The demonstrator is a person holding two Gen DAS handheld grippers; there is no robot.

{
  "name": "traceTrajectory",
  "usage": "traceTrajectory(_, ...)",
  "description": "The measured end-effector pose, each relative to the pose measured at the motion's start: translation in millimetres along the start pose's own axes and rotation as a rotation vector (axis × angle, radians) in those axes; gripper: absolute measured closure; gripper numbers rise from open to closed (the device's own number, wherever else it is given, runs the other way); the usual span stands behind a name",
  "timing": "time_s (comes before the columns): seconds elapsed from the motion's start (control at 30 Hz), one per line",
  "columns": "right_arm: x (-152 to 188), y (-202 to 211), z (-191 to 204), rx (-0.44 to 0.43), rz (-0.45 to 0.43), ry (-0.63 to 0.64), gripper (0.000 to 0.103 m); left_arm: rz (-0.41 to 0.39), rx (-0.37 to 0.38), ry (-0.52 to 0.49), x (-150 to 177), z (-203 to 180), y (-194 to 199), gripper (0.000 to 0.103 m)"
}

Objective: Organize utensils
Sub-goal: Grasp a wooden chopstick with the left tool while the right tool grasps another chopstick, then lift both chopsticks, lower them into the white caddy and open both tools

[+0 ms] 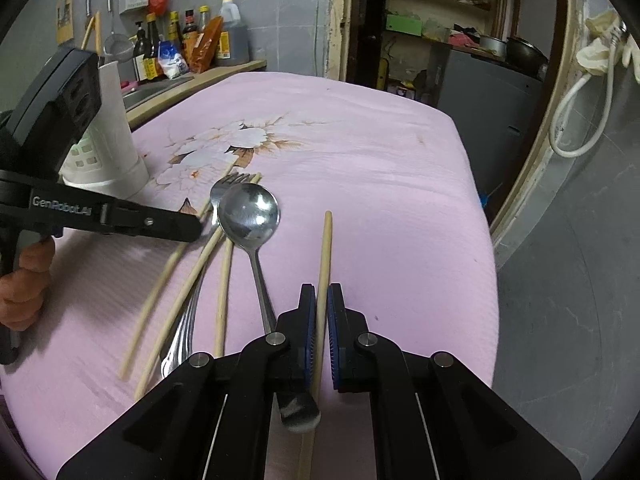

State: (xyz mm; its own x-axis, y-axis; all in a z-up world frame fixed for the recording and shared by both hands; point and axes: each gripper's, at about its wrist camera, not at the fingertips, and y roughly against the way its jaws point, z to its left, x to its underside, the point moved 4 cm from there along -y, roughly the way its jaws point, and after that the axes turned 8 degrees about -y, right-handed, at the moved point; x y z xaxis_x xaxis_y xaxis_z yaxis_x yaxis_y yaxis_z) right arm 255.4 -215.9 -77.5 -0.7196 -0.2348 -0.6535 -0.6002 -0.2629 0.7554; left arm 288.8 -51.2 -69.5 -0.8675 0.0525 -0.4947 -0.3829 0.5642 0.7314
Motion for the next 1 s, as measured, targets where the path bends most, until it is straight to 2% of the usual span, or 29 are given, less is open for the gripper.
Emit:
traceTrajectory(0.2,3.8,2.1,-6.3,0.004,0.016,-0.008,0.099,0.038,-0.047,-0.072,15.3,-7.2,10.8,0.1)
traceTrajectory(0.47,-12.2,-16.0,-0.4,0.03,0.063,0.039,0.098,0.097,-0.111,-0.17,9.6,-17.4,-0.3,0.098)
traceTrajectory(0.63,-19.7,-24.7,2.7,0.04,0.103,0.083,0.097,0.127,-0.096,-0.149,6.8,-13.5,-3.5,0.098)
traceTrajectory(0.73,-18.8,-23.1,3.9,0.042,0.111,0.098,0.098,0.1,-0.097,-0.134,9.7,-13.9,-1.7,0.099)
traceTrajectory(0.83,-18.8,-14.6,1.5,0.014,0.077,0.06,0.1,0.064,-0.103,-0.143,15.2,-14.2,3.9,0.101)
traceTrajectory(1.0,-21.2,11.5,1.5,-0.035,-0.054,-0.01,0.1,0.021,-0.073,-0.139,25.3,-16.9,17.4,0.101)
